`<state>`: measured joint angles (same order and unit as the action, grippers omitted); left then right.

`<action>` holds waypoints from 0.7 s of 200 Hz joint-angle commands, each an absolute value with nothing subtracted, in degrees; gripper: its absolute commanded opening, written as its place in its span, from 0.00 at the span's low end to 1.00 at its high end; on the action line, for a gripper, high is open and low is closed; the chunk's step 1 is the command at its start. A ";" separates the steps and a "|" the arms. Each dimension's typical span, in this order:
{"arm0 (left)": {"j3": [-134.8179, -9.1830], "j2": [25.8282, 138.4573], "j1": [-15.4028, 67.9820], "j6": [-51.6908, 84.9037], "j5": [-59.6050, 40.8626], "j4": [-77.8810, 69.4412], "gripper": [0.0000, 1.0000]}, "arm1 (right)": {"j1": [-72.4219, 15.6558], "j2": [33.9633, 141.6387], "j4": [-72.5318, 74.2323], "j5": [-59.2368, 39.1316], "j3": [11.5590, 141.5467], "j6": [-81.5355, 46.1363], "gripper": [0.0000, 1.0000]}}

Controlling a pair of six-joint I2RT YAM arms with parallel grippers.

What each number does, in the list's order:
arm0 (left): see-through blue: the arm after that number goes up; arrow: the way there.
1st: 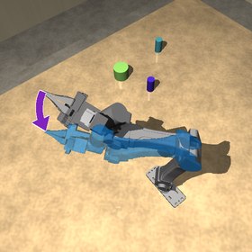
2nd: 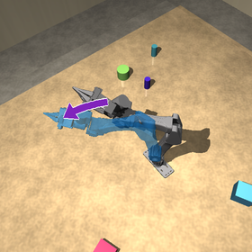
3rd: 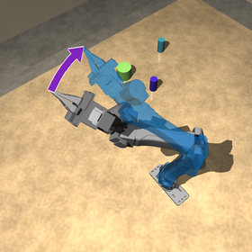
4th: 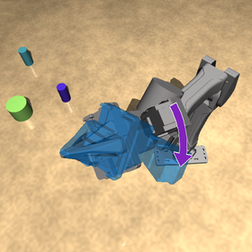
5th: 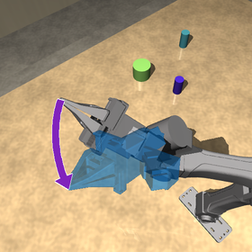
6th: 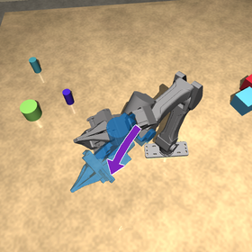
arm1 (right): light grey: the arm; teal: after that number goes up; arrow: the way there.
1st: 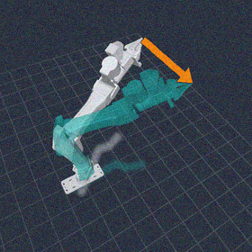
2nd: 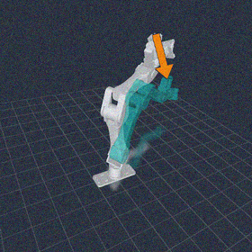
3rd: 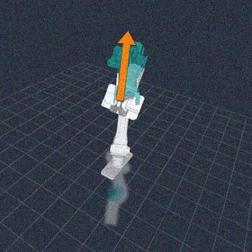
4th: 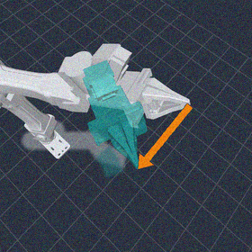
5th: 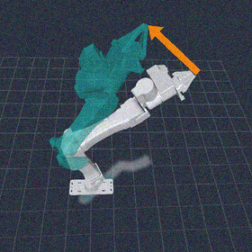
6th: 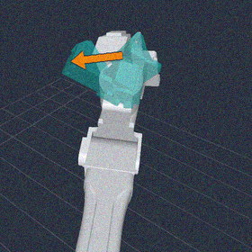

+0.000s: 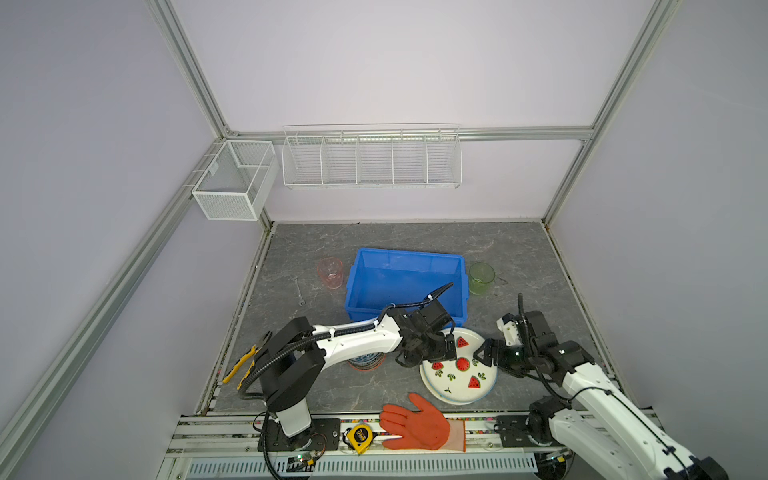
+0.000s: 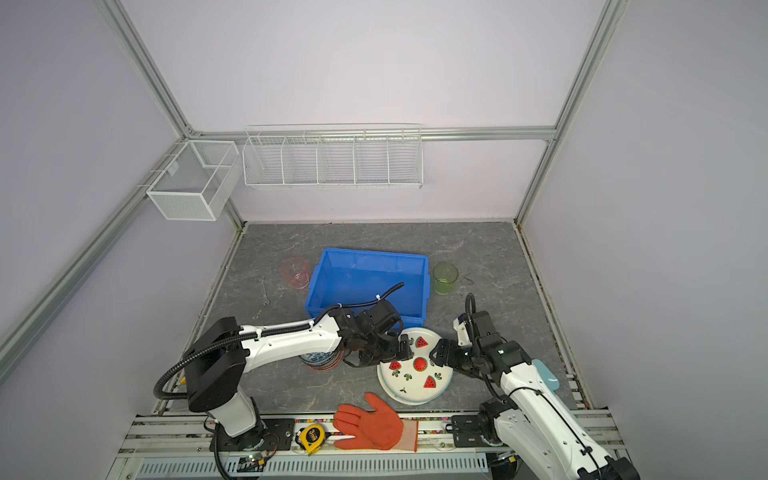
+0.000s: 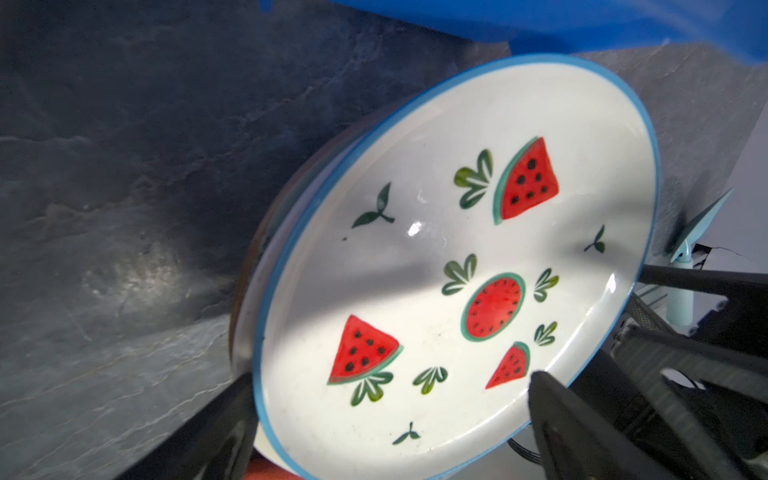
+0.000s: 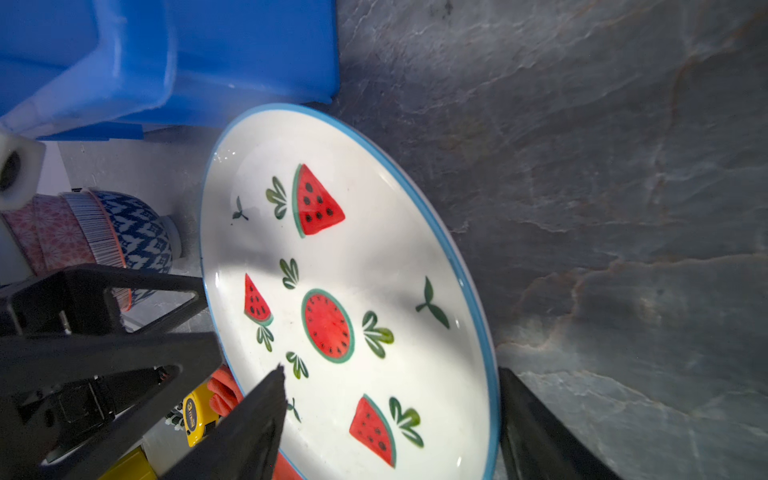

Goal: Place the mixed dishes into the plastic bin
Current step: 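Close both grippers on opposite rims of the watermelon plate, then tilt the watermelon plate up off the stack with both grippers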

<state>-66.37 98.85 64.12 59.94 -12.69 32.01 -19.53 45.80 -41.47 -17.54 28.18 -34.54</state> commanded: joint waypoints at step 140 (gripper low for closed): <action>-70.40 101.90 64.60 61.44 -15.33 26.92 0.99 | -20.03 41.98 -39.48 -23.46 31.28 -37.07 0.55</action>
